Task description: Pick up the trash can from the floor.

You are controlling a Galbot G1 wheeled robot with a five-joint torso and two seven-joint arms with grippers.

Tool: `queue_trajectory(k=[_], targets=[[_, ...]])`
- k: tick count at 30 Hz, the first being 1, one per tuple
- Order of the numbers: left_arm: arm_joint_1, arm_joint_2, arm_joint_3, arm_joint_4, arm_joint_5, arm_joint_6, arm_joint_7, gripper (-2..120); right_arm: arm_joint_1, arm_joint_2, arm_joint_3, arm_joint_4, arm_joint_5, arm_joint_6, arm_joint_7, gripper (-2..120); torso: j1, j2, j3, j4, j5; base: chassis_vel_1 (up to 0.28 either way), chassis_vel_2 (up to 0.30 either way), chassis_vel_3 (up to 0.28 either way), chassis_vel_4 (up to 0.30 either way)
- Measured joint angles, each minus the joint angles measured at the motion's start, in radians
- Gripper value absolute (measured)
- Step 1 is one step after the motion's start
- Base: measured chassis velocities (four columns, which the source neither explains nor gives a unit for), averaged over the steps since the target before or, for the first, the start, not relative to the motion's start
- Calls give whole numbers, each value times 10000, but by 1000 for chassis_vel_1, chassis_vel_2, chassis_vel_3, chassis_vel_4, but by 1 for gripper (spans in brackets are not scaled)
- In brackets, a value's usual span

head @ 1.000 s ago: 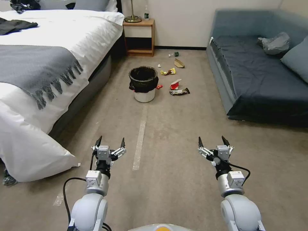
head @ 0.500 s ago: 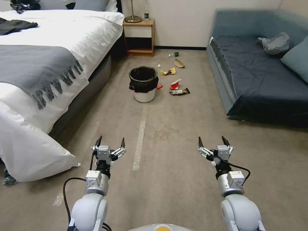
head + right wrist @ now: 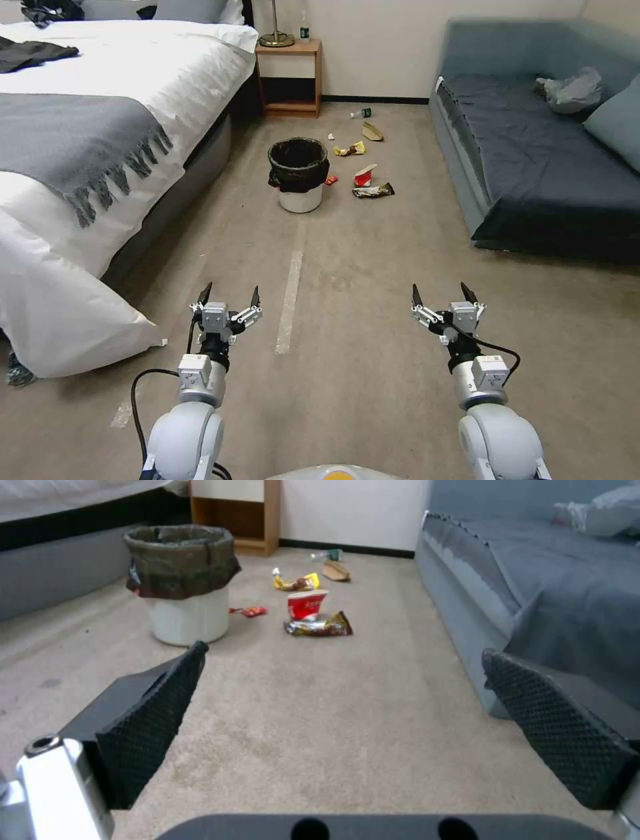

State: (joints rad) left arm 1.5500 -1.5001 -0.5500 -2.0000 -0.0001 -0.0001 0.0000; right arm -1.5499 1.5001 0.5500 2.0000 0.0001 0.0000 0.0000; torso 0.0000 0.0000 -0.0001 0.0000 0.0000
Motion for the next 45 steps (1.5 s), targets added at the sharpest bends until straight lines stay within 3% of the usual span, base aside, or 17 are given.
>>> queue_trajectory(k=[13,23,25,31,45], targets=[[170,74,-133,-232,-284,-55,-95,100,-278,12,129,278,227,1,-113,100,1,0,1,1,-1,0,0,0,0],[1664,778,-1531,-2122,-2829,-676,-1159,100,-2715,157,1334,2795,2290,133,-1310,100,0,0,-1,-1,-1,0,0,0,0],[2266,1062,-2085,-2881,-3840,-927,-1587,100,-3707,218,1818,3822,3122,199,-1796,100,0,1,-1,-2,-3,0,0,0,0],[2503,1297,-2294,-2774,-4287,-1670,-1222,100,-3918,153,2032,4065,3928,391,-2014,100,0,0,-2,1,-1,0,0,0,0],[2383,1349,-2263,-2422,-4357,-1837,-1174,100,-3846,132,2014,3886,4042,527,-2057,100,0,0,0,0,0,0,0,0,0]])
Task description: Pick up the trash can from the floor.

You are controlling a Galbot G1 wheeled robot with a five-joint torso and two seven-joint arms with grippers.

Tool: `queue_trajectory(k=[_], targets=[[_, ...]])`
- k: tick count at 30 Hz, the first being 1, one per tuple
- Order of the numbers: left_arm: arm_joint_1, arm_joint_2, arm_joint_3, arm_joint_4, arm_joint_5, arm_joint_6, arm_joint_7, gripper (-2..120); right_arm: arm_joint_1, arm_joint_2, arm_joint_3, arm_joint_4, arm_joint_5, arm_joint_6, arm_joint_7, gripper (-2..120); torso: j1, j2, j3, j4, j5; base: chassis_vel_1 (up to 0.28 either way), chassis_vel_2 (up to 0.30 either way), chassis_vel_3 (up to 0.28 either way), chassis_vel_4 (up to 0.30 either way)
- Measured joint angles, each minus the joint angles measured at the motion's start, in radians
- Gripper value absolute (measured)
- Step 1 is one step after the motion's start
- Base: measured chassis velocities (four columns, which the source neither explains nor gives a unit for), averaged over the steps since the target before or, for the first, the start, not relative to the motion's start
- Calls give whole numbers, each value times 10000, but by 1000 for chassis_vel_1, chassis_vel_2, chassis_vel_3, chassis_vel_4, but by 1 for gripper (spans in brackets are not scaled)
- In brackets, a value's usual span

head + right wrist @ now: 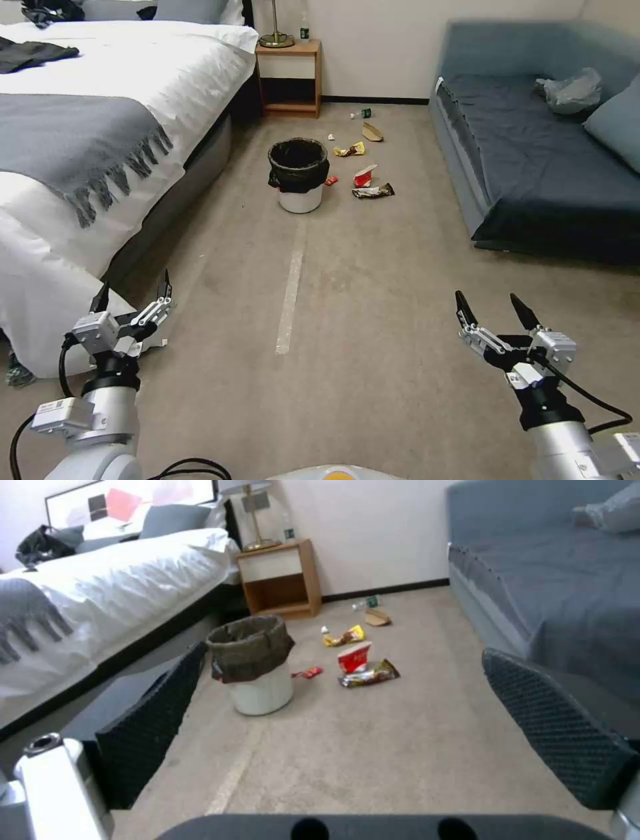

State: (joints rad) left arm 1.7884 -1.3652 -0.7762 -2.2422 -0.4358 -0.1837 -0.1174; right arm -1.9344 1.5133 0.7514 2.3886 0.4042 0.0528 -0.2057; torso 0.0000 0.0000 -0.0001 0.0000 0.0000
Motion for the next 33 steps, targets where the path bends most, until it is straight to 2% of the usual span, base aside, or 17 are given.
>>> queue_trajectory(k=[22,33], targets=[[-32,-66,-3,-71,-91,58,-38,100,-12,-126,9,-64,-109,35,-31,100,0,0,0,-1,0,0,0,0,0],[-29,-123,-2,-57,-44,-168,-4,100,-76,-158,29,-42,-100,51,-29,100,0,0,0,1,0,78,68,72,72]])
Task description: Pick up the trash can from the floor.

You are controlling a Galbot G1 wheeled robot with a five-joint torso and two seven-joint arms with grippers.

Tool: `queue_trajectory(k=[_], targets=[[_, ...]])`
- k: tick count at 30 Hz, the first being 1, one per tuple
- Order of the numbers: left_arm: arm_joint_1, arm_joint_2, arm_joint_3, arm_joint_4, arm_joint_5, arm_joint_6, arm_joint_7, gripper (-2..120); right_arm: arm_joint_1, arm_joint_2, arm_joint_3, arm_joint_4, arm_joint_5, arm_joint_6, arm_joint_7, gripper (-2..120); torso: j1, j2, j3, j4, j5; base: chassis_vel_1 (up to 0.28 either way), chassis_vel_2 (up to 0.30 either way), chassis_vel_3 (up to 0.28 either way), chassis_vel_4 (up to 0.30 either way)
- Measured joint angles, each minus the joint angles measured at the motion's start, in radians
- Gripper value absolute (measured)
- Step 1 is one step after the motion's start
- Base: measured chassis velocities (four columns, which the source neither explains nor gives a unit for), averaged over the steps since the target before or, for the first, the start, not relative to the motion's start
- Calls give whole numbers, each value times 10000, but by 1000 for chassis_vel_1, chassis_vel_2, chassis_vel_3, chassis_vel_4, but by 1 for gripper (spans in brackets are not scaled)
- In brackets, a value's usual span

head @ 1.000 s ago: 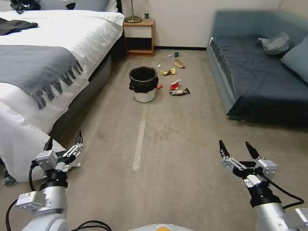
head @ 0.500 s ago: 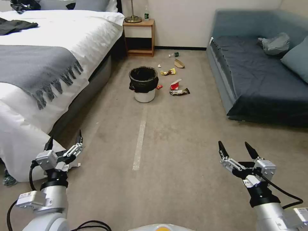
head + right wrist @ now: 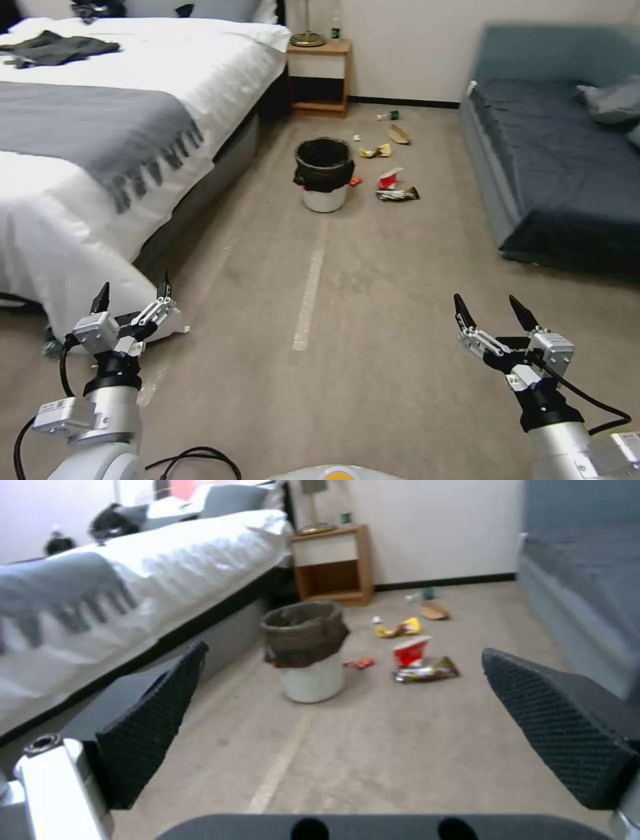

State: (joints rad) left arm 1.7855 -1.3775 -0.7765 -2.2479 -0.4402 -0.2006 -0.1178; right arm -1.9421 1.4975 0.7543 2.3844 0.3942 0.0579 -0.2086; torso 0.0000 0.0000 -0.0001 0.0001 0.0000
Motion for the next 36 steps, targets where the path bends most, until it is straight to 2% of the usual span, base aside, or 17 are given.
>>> queue_trajectory(k=[21,23,29,30,31,33,36], targets=[[4,98,8,1,-56,-54,2,100,-83,160,-46,65,-74,379,-81,100,0,0,1,-1,-1,22,23,22,28],[15,104,6,-22,-68,-59,2,100,-88,189,41,-1,145,629,-523,100,-1,0,1,-1,-1,0,0,0,0],[67,101,15,-29,-74,-94,4,100,-144,227,172,-209,98,942,-977,100,0,0,1,-2,0,0,0,0,0],[84,80,34,-29,-75,-103,7,100,-156,244,331,-311,430,1028,-1566,100,-1,0,0,-2,0,0,0,0,0],[84,80,34,-29,-75,-103,7,100,-156,244,331,-311,430,1028,-1566,100,-1,0,0,-2,0,0,0,0,0],[89,57,56,-30,-75,-110,9,100,-157,261,530,-447,584,1100,-2230,100,-1,1,0,-2,1,-37,23,22,-31],[89,58,59,-41,-75,-117,9,100,-157,306,536,-467,597,1109,-2309,100,0,0,0,-1,0,-90,121,95,-76]])
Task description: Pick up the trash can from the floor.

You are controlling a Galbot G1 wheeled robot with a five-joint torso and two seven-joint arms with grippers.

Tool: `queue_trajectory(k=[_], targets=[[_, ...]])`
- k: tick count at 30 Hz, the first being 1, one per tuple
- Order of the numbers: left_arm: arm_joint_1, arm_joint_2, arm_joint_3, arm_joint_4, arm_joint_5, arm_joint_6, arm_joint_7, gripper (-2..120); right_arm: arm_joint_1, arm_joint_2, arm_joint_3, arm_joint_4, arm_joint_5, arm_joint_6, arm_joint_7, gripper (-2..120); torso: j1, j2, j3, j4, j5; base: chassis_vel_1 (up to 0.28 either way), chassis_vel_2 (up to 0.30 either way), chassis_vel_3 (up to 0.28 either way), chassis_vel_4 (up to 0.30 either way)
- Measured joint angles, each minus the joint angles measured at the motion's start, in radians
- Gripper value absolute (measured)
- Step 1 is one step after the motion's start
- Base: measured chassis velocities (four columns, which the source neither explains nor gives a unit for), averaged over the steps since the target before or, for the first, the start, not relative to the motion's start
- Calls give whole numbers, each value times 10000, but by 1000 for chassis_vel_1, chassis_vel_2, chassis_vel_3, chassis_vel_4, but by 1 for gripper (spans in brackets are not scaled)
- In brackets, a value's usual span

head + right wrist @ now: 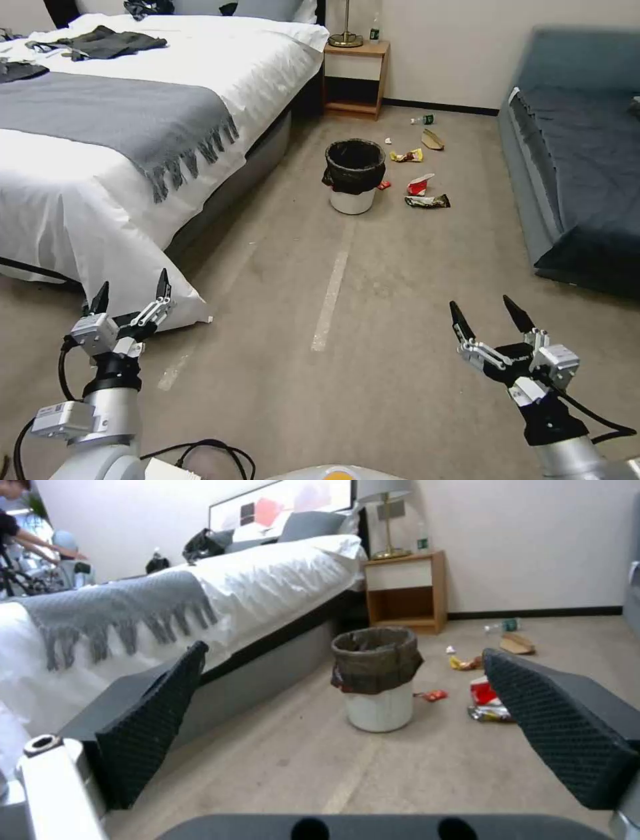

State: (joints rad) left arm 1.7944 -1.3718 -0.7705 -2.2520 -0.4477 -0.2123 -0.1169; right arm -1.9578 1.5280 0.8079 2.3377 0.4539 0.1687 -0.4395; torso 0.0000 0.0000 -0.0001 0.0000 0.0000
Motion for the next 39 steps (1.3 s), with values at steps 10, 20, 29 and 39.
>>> queue_trajectory(k=[10,20,29,39], targets=[[96,28,-32,-35,-56,-85,16,100,1,72,20,1,74,-5,-232,100,0,0,1,-1,-1,-151,141,137,-146],[93,42,-33,-89,-60,-91,17,100,19,57,79,27,102,-23,-71,100,-1,0,1,-1,0,-116,127,120,-123],[45,34,-14,-89,-60,-86,17,100,81,10,103,22,103,-37,-19,100,0,0,1,0,1,-125,129,121,-120],[-22,96,-11,-20,-128,-81,13,100,160,27,96,-15,64,-84,15,100,0,-1,1,0,0,-120,130,121,-130]])
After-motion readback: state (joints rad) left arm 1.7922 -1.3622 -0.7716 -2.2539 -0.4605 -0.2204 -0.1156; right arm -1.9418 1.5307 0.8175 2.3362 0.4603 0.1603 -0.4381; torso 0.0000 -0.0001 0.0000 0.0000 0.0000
